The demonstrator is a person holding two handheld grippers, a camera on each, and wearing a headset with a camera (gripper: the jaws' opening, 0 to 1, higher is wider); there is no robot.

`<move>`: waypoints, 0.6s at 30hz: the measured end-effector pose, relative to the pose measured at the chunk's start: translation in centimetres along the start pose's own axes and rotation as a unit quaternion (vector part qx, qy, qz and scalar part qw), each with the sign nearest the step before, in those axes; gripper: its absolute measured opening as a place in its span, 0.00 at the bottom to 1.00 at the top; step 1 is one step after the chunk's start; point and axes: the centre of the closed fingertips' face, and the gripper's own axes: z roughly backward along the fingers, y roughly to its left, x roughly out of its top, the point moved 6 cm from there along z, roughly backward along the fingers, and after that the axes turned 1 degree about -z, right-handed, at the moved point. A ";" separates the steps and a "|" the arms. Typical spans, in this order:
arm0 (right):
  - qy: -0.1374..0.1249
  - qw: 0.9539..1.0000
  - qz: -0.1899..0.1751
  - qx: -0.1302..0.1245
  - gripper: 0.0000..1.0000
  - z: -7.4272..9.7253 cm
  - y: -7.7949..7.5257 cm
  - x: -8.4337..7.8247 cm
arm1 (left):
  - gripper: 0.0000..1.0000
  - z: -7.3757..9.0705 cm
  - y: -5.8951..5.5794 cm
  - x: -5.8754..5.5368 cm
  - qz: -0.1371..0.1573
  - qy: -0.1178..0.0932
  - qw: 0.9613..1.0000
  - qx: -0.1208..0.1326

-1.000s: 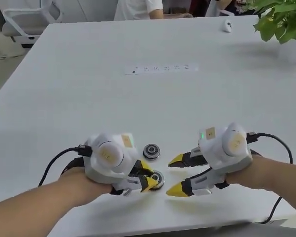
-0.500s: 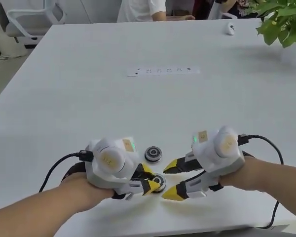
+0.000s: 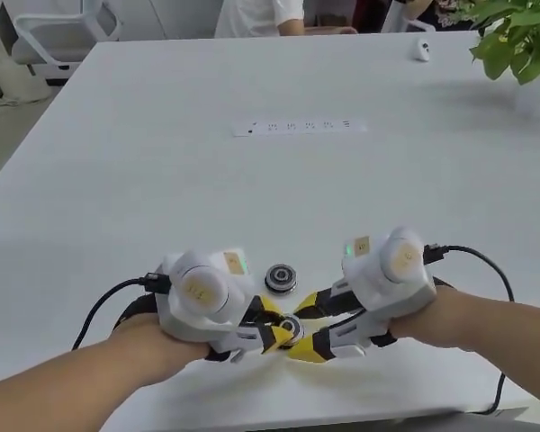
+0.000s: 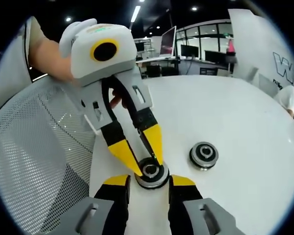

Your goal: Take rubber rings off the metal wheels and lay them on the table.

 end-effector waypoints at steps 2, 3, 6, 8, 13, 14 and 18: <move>-0.006 1.000 -0.009 -0.002 0.25 0.2 -0.1 0.1 | 0.13 0.0 0.0 0.0 0.001 0.000 1.000 0.001; -0.009 1.000 -0.012 -0.005 0.24 0.3 -0.2 0.1 | 0.13 0.0 0.0 0.0 0.002 -0.001 1.000 0.001; -0.010 1.000 -0.015 -0.005 0.23 0.3 -0.1 0.0 | 0.13 0.0 0.0 0.0 0.002 -0.001 1.000 0.002; -0.008 1.000 -0.014 -0.007 0.23 0.4 0.0 -0.1 | 0.13 0.0 0.0 0.0 0.003 -0.002 1.000 0.002; -0.001 1.000 -0.013 -0.009 0.19 0.5 0.0 -0.4 | 0.13 0.0 0.0 0.0 0.004 -0.002 1.000 0.004; -0.001 1.000 -0.014 -0.009 0.18 0.6 0.0 -0.5 | 0.13 0.0 0.0 0.0 0.004 -0.002 1.000 0.004; 0.002 1.000 -0.017 -0.010 0.15 0.8 0.0 -0.7 | 0.13 0.0 0.0 0.0 0.005 -0.002 1.000 0.005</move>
